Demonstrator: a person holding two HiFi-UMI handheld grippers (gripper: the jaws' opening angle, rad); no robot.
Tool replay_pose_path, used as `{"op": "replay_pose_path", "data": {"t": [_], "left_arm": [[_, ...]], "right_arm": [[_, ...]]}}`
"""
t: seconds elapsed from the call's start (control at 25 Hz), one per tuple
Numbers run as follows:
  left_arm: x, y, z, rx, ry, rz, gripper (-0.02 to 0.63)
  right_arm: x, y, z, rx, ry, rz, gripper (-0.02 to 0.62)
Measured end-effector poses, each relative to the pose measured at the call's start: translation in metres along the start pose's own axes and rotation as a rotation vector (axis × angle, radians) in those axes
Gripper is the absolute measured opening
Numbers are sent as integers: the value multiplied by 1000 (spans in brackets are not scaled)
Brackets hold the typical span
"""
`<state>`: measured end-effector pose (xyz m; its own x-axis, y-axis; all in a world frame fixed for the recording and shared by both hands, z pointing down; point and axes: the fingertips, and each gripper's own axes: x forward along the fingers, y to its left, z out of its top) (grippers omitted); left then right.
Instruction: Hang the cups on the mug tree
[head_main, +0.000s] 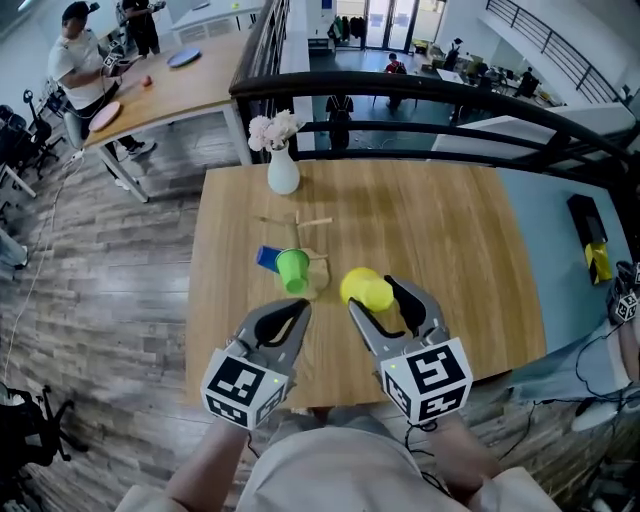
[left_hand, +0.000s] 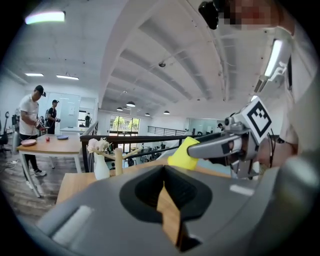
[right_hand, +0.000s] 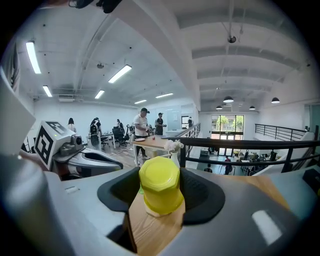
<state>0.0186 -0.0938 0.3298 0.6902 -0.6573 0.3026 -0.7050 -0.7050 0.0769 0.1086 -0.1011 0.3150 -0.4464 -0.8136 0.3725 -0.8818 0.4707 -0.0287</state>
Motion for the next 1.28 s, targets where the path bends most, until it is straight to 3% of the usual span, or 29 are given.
{"op": "replay_pose_path", "data": {"t": [0.36,0.72,1.0,1.28], "left_arm": [[-45,9,8,-14,-28,51,2],[-58,18,9,-28,-42,76,2],[-52,20,4,-31,-36,72,2],[-45,28,20,3,-44,77,3]], "right_arm": [[-7,32,15,28,-40,68,255],[0,50,16,15,-38,103,253],[1,43,7,23,-18,90,253],[6,24,30,49,-75,56,253]]}}
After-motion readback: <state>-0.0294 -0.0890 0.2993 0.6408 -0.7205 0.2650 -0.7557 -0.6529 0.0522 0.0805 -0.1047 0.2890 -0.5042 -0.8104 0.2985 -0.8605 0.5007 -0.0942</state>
